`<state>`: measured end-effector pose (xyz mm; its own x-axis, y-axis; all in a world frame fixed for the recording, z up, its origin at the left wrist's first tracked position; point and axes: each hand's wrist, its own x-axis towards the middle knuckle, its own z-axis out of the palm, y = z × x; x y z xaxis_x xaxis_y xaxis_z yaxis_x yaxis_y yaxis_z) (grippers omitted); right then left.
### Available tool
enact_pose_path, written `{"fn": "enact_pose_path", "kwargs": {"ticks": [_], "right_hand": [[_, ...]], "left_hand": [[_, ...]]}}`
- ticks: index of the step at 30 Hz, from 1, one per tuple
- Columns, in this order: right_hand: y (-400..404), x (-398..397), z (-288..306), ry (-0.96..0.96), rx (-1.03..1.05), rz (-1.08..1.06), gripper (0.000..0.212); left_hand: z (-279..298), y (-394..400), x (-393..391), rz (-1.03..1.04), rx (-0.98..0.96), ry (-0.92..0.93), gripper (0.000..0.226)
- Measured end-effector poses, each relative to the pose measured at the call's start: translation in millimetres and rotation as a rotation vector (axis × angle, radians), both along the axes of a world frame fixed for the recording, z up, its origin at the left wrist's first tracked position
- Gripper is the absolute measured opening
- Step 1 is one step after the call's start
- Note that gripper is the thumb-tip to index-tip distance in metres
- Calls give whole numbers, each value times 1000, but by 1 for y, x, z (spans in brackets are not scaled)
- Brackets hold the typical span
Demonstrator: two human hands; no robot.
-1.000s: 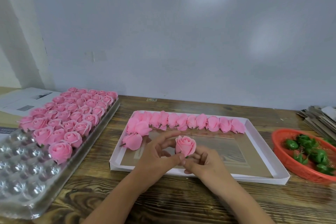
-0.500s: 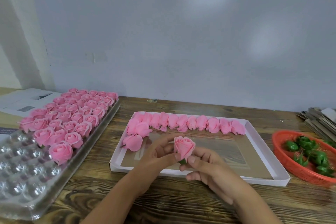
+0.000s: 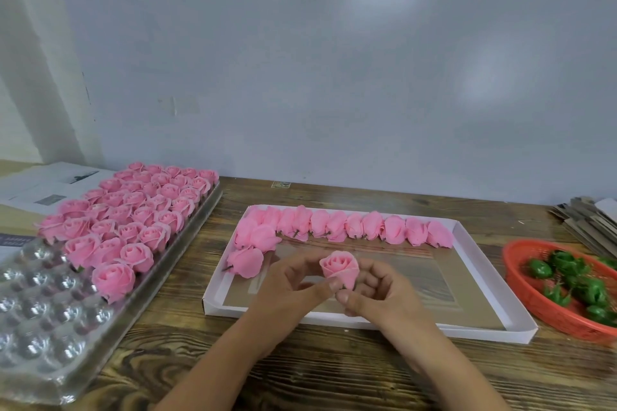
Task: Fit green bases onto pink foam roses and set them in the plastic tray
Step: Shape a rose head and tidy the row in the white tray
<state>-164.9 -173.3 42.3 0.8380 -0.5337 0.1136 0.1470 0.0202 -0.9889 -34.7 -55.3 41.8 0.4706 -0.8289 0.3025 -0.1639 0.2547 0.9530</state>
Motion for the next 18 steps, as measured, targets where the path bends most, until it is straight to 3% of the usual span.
{"fn": "enact_pose_path", "kwargs": {"ticks": [6,9,15,18], "right_hand": [[-2,-2,0,101,-226,3,24],[1,0,-2,151,-335,11,30],[5,1,-5,156,-405,44,30],[6,3,-6,125,-423,-30,30]], "left_hand": [[1,0,-1,11,-2,-27,29],[1,2,0,47,-39,30,37],[-4,0,0,-23,-21,-24,22],[-9,-2,1,-44,24,-83,35]]}}
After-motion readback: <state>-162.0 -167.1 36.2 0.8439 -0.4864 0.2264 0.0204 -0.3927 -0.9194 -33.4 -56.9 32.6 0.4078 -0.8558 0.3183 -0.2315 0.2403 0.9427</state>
